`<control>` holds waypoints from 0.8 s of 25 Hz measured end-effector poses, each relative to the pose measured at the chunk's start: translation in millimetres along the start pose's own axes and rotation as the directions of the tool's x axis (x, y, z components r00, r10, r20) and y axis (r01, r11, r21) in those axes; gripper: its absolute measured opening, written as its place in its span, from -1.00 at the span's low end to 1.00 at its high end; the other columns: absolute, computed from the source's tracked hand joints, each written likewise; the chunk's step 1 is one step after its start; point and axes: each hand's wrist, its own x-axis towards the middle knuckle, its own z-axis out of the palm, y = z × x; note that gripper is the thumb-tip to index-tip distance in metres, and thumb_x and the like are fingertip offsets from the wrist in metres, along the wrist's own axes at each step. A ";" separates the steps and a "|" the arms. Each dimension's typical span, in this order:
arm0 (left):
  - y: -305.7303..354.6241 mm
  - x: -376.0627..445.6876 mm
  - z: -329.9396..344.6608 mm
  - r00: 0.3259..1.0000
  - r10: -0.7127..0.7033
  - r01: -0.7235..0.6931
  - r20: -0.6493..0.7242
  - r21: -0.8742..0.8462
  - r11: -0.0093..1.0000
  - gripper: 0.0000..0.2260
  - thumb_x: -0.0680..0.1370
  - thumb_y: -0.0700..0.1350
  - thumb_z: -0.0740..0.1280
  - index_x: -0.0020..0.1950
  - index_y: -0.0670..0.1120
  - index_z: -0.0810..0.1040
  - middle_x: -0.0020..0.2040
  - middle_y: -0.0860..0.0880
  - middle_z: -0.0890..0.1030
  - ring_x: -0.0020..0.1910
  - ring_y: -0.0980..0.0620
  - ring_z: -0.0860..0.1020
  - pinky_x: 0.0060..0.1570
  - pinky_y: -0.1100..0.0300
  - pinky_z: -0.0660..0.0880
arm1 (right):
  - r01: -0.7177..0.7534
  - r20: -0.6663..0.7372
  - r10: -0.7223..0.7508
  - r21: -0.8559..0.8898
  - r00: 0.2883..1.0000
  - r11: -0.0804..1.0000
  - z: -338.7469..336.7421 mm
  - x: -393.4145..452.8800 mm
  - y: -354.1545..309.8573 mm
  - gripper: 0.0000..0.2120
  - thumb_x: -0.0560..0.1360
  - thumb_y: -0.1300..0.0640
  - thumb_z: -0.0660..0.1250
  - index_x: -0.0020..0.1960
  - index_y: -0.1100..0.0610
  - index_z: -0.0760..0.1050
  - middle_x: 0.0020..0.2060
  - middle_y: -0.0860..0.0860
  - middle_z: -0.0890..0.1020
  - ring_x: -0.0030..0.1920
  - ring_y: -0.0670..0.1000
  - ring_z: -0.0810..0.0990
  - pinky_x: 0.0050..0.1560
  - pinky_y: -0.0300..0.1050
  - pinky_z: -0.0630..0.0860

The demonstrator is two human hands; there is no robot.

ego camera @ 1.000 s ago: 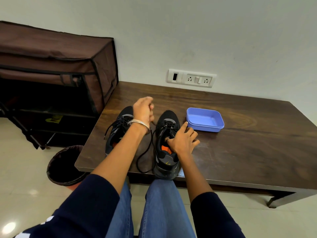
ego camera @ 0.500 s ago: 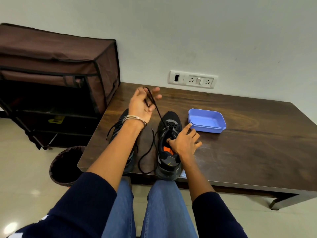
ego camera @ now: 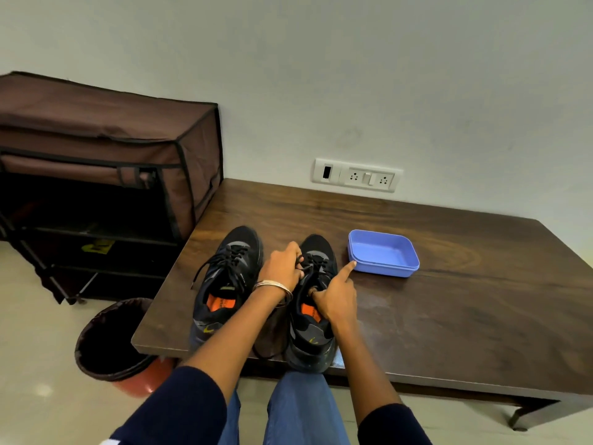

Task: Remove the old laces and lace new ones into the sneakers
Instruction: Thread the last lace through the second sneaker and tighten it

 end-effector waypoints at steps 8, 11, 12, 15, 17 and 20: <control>27.4 -2.6 -54.7 0.931 -0.185 -0.083 -0.314 -0.678 0.730 -0.81 0.42 -0.34 0.41 -0.19 -0.11 0.46 -0.37 0.06 0.51 -0.32 0.28 0.61 -0.37 0.37 0.43 | -0.043 0.011 0.043 0.002 0.999 0.999 -2.3 -0.9 -3.0 0.09 0.44 -0.01 0.44 0.53 0.25 -0.36 0.42 0.25 0.31 0.40 0.27 0.30 0.33 0.21 0.36; 33.1 -13.3 -64.9 0.945 -0.143 -0.098 -0.296 -0.669 0.737 -0.84 0.44 -0.34 0.39 -0.20 -0.12 0.48 -0.37 0.01 0.61 -0.36 0.21 0.63 -0.40 0.36 0.42 | -0.053 0.010 0.053 -0.019 0.999 0.998 -4.0 -4.4 -5.4 0.07 0.45 -0.01 0.42 0.53 0.25 -0.34 0.41 0.24 0.32 0.39 0.26 0.31 0.32 0.22 0.37; 33.9 -16.4 -65.0 0.947 -0.160 -0.070 -0.277 -0.668 0.741 -0.86 0.44 -0.33 0.38 -0.21 -0.13 0.48 -0.38 -0.02 0.62 -0.46 0.22 0.58 -0.44 0.33 0.40 | -0.052 0.013 0.053 -0.028 0.999 0.998 -4.2 -4.5 -6.1 0.06 0.46 -0.02 0.42 0.53 0.26 -0.33 0.41 0.24 0.32 0.39 0.26 0.31 0.31 0.22 0.38; 28.1 -23.3 -60.1 0.976 -0.147 0.216 0.161 -0.618 0.756 -0.84 0.56 -0.10 0.32 -0.11 -0.20 0.50 -0.39 -0.16 0.61 -0.61 0.07 0.47 -0.60 0.27 0.31 | -0.043 0.009 0.044 -0.054 0.999 0.998 -3.6 -4.9 -7.5 0.02 0.46 -0.02 0.41 0.54 0.27 -0.27 0.40 0.24 0.32 0.39 0.26 0.31 0.29 0.22 0.38; 19.7 -33.3 -50.6 0.812 -0.199 0.462 0.549 -0.395 0.794 -0.55 0.62 0.11 0.19 0.02 -0.33 0.46 -0.35 -0.23 0.60 -0.57 -0.04 0.52 -0.64 0.29 0.34 | -0.045 0.021 0.047 -0.060 0.999 0.997 -4.3 -5.0 -7.7 -0.01 0.47 -0.02 0.40 0.55 0.27 -0.23 0.42 0.24 0.29 0.40 0.27 0.29 0.30 0.20 0.36; 8.0 -35.8 -31.9 0.736 -0.417 0.639 0.534 -0.342 0.689 -0.51 0.62 0.14 0.15 0.14 -0.33 0.43 -0.10 -0.24 0.54 -0.33 -0.18 0.59 -0.52 0.11 0.55 | -0.049 0.037 0.052 -0.065 0.998 0.997 -4.8 -3.2 -9.3 -0.07 0.48 0.01 0.39 0.56 0.25 -0.16 0.43 0.24 0.26 0.42 0.27 0.27 0.32 0.20 0.35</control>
